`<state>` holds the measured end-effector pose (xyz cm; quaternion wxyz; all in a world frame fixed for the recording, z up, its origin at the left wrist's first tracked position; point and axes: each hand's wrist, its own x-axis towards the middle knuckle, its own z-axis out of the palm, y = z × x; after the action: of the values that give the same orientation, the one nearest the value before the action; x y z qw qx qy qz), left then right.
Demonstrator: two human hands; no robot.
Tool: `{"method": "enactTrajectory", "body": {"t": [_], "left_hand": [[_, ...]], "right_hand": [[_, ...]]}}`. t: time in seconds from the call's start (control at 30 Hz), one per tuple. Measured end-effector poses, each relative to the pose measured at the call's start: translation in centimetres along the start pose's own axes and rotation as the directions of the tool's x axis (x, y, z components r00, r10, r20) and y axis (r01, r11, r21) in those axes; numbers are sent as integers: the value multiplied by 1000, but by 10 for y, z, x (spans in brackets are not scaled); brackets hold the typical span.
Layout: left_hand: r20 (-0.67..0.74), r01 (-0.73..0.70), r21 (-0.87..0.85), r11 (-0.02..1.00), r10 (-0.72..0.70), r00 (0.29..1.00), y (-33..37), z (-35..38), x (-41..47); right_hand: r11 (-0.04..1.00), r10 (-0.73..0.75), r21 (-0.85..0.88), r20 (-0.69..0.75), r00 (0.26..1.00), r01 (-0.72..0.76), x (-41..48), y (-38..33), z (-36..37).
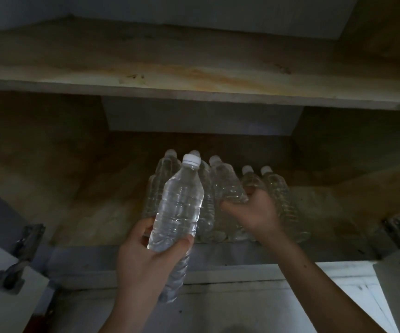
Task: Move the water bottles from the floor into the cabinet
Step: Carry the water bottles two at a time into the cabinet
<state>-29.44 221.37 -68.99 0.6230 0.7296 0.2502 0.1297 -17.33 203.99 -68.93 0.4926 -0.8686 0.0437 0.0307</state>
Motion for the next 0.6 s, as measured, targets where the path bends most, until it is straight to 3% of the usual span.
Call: {"method": "enactTrajectory", "body": {"t": [0.2, 0.4, 0.6], "left_hand": [[-6, -13, -2, 1000, 13, 1000, -2, 0, -6], [16, -33, -12, 999, 34, 999, -1, 2, -7], [24, -9, -29, 1000, 10, 1000, 2, 10, -10]], "right_hand": [[959, -113, 263, 16, 993, 105, -29, 20, 6], [957, -152, 250, 5, 988, 146, -20, 31, 14], [976, -203, 89, 15, 979, 201, -13, 30, 12]]}}
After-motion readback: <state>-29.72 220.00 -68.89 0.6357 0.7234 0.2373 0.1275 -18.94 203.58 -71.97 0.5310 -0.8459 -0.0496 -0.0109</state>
